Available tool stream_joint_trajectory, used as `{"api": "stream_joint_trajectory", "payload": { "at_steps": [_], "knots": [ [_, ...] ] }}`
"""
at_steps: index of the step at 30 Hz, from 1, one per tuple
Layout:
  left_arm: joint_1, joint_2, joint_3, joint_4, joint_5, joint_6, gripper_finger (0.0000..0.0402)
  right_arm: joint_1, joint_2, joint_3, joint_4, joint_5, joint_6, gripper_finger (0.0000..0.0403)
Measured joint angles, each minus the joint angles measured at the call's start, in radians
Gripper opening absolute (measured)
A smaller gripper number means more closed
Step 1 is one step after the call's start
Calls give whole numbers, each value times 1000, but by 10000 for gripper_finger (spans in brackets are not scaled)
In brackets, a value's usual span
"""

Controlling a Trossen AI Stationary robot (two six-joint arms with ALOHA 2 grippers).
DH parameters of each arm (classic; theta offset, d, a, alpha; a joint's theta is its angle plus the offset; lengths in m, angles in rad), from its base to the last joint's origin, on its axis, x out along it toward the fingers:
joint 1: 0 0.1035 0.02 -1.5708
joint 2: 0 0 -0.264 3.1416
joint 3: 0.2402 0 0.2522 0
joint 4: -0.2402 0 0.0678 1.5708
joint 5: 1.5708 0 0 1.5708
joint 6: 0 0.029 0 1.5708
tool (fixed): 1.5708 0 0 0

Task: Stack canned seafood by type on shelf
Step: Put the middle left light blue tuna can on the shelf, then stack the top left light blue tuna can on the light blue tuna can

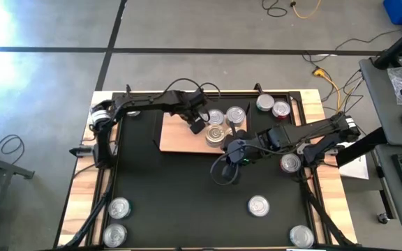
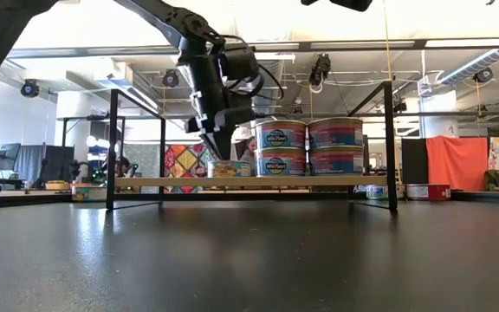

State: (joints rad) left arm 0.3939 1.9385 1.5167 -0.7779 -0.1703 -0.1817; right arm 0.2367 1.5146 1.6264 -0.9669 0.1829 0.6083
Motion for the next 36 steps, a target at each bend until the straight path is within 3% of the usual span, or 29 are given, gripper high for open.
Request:
{"api": "stream_joint_trajectory", "payload": {
  "at_steps": [7,17,24,28,31,36],
  "knots": [
    [-1,61,77,-2,-9,13,1,3,0,0,-9,-11,1,13],
    [-5,42,168,-116,-1,32,13,8,0,0,-23,-34,-16,13],
    [-14,20,256,-191,-3,46,80,8,-16,0,-18,-29,-40,13],
    [-25,4,315,-214,-3,44,127,7,-55,0,86,-21,-33,13],
    [-30,-21,338,-225,-5,39,158,8,-98,2,171,21,-49,13],
    [-31,-99,312,-236,-52,11,199,9,-144,2,157,104,-21,13]
  ]
}}
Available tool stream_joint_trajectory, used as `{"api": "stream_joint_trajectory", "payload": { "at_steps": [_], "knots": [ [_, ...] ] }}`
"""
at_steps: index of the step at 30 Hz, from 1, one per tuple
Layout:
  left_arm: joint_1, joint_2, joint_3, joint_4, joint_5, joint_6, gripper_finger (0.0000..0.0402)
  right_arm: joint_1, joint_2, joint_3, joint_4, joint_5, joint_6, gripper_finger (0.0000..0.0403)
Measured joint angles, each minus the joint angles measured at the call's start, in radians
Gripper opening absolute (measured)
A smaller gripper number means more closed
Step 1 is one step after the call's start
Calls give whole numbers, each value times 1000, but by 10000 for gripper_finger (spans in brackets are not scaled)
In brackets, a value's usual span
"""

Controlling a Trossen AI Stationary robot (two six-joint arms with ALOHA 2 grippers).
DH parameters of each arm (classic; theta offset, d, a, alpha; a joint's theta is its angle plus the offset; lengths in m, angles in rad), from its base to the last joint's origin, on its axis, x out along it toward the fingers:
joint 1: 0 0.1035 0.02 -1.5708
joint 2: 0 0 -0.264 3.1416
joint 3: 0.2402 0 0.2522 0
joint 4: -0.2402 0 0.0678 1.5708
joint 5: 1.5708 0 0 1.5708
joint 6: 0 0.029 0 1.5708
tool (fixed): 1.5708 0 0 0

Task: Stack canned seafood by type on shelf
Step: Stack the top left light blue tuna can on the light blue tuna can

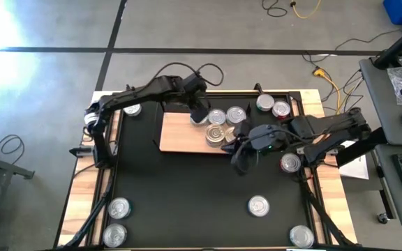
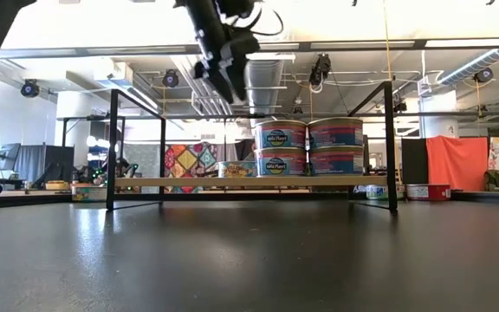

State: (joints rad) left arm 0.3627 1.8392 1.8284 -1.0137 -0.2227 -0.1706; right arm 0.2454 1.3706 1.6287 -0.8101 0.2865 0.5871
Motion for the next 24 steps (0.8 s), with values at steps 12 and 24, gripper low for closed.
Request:
{"api": "stream_joint_trajectory", "payload": {
  "at_steps": [12,24],
  "knots": [
    [-26,-312,-151,-50,-34,-152,272,5,12,-1,55,9,49,13],
    [143,-574,-185,-145,-276,-400,260,41,61,-2,171,3,66,13]
  ]
}}
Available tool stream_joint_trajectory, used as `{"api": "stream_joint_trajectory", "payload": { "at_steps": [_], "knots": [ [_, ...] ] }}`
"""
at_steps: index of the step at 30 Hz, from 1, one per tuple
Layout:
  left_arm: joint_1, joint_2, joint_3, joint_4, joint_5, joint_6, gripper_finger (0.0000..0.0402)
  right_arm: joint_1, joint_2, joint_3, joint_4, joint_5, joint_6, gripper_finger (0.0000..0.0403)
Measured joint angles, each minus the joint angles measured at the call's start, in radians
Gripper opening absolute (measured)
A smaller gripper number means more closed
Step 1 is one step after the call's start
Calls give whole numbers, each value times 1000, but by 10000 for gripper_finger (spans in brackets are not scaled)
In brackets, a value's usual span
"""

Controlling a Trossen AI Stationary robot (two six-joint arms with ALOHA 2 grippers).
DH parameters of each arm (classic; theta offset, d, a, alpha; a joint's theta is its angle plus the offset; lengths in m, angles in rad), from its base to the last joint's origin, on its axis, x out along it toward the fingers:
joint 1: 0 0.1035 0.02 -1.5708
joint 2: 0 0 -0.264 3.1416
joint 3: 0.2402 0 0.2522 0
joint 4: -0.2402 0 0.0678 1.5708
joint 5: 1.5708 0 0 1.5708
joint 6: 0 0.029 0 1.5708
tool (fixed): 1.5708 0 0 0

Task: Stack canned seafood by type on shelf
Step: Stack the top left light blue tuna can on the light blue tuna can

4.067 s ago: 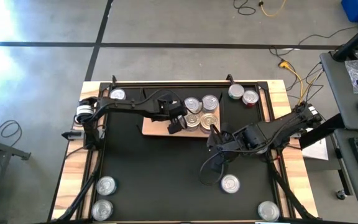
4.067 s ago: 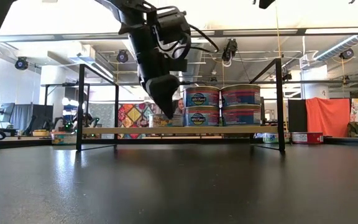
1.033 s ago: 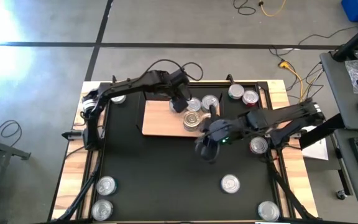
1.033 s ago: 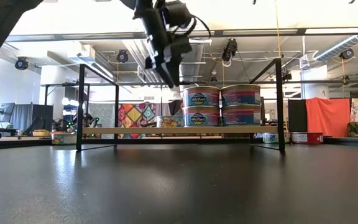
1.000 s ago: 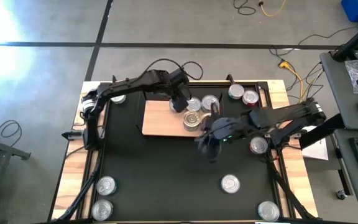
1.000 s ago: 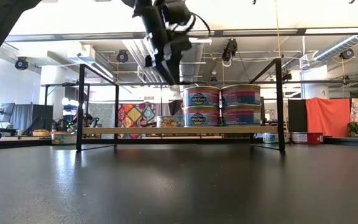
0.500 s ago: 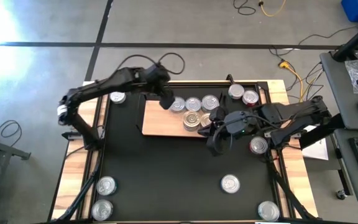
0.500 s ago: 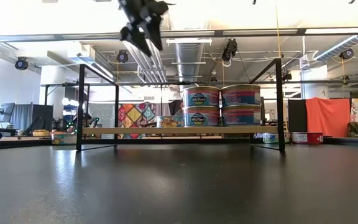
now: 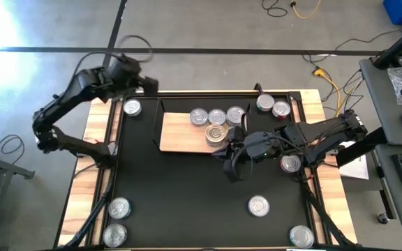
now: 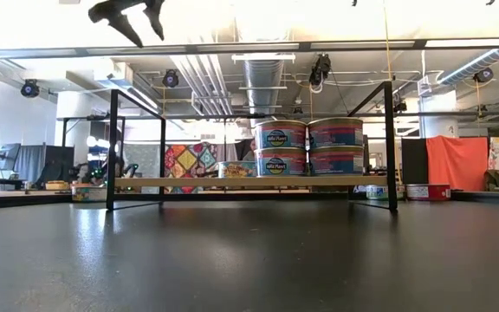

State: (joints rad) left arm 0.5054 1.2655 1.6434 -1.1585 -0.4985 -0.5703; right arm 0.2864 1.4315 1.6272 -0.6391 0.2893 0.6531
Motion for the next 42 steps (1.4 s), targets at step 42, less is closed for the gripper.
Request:
{"api": "stream_joint_trajectory", "payload": {
  "at_steps": [42],
  "knots": [
    [361,-59,-605,311,29,-1343,170,-45,-93,-1,-38,-35,107,13]
  ]
}}
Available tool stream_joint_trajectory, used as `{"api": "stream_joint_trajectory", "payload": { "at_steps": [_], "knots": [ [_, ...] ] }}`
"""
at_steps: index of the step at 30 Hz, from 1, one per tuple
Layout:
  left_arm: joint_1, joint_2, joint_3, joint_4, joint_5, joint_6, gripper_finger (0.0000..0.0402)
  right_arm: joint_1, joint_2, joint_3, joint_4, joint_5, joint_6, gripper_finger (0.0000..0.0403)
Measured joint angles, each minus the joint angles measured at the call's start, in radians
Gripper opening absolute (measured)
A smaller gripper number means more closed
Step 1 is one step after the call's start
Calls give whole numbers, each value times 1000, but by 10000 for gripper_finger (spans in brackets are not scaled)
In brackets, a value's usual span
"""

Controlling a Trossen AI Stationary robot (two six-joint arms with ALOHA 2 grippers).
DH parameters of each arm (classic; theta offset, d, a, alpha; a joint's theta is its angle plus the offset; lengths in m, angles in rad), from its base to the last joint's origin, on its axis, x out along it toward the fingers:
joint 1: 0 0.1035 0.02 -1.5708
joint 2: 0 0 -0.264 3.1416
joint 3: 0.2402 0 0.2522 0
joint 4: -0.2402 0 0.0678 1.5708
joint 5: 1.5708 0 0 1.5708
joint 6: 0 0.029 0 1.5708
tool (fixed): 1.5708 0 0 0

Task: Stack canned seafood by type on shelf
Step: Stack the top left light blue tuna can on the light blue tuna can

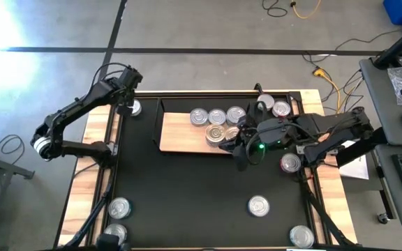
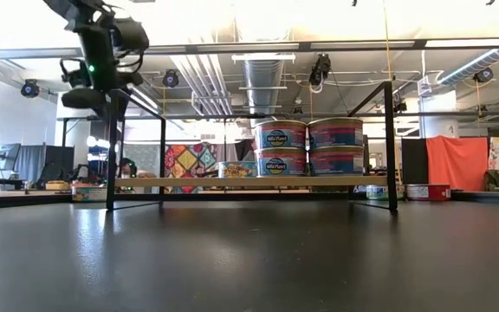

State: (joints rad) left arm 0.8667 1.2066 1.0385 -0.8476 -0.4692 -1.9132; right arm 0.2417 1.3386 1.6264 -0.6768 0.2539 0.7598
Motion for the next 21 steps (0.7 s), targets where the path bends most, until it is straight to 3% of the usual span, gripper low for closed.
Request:
{"api": "stream_joint_trajectory", "payload": {
  "at_steps": [9,16,21],
  "knots": [
    [76,31,-59,78,35,-16,170,-8,-12,0,-35,-27,14,13],
    [81,63,-133,95,95,-187,170,-35,-15,0,-46,-41,12,13],
    [100,62,-231,183,95,-202,170,-40,-23,0,-47,-52,7,13]
  ]
}}
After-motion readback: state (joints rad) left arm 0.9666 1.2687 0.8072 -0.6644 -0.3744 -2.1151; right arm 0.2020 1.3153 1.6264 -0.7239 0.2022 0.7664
